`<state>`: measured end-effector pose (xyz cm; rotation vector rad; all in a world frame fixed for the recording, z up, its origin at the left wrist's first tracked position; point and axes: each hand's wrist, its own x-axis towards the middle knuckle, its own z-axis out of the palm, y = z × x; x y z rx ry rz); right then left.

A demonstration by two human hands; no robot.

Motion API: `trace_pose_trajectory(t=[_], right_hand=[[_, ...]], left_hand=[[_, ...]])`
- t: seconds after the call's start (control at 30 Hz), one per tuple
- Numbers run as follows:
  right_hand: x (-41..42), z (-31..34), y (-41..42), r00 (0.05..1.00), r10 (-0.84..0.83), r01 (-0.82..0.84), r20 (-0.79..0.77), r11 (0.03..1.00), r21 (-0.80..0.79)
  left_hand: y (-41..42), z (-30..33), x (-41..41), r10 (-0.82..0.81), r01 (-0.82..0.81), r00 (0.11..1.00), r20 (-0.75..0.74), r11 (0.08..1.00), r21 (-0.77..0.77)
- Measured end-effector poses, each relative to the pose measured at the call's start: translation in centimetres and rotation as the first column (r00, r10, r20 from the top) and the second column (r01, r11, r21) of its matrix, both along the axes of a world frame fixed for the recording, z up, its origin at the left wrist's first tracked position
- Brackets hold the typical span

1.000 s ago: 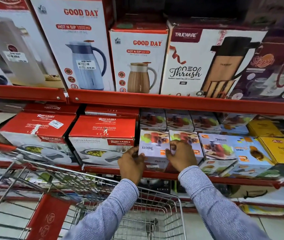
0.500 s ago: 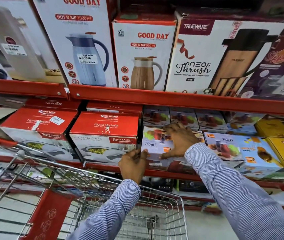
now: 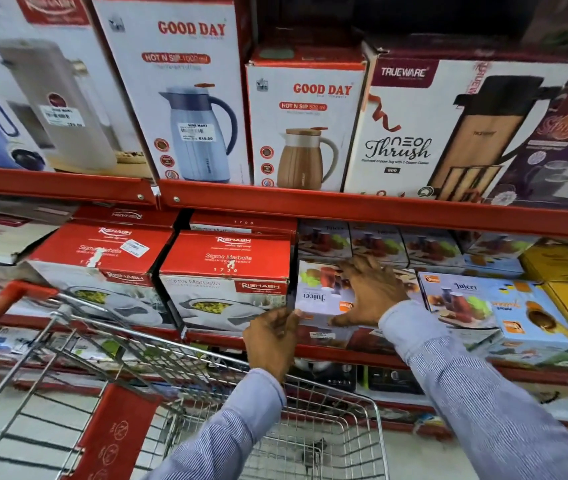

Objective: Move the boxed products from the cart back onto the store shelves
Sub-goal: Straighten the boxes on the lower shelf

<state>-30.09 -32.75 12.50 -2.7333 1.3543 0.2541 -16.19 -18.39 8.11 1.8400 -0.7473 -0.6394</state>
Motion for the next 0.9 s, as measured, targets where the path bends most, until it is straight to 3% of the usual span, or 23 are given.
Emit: trace_pose_trajectory(t=[0.1,0.17,0.23,0.33,0.4,0.57,0.9], right_hand=[[0.6,-0.4,3.2,0.933,-0.073,0.059,0.353,0.997,0.051],[1.6,-0.7,5.8,0.763,-0.167,0.103,0.624,0.985,0.138],[3.3,-0.8,8.2,0.610,-0.284,0.152,0.740,0.958,0.242],[5.8,-1.3,10.3,0.510,-0.457,0.188,0.729,0.886,0.424],[7.2,-1.6,11.0,0.495,-0.509,0.189,0.704,0.854,0.484],[9.4,-1.3,11.3,0.485,-0.566,0.211,0.666,0.815,0.539],[10.1,-1.4,12.3,0.339,-0.653,0.262,0.677,0.757,0.599]], left_hand=[[2.6,0.4,2.9,0.039,-0.030,0.991,0.131,0.997,-0.068],[4.4,0.6,5.7,0.113,-0.094,0.977,0.183,0.990,-0.109],[5.9,1.0,8.9,0.209,-0.188,0.966,0.154,0.972,-0.137],[6.9,1.7,12.7,0.284,-0.271,0.947,0.152,0.957,-0.102],[7.1,2.0,14.4,0.212,-0.210,0.964,0.162,0.977,-0.033],[6.9,1.1,16.4,-0.048,0.025,0.980,0.193,0.993,0.119],[7.5,1.0,17.4,-0.153,0.144,0.983,0.097,0.985,0.099]])
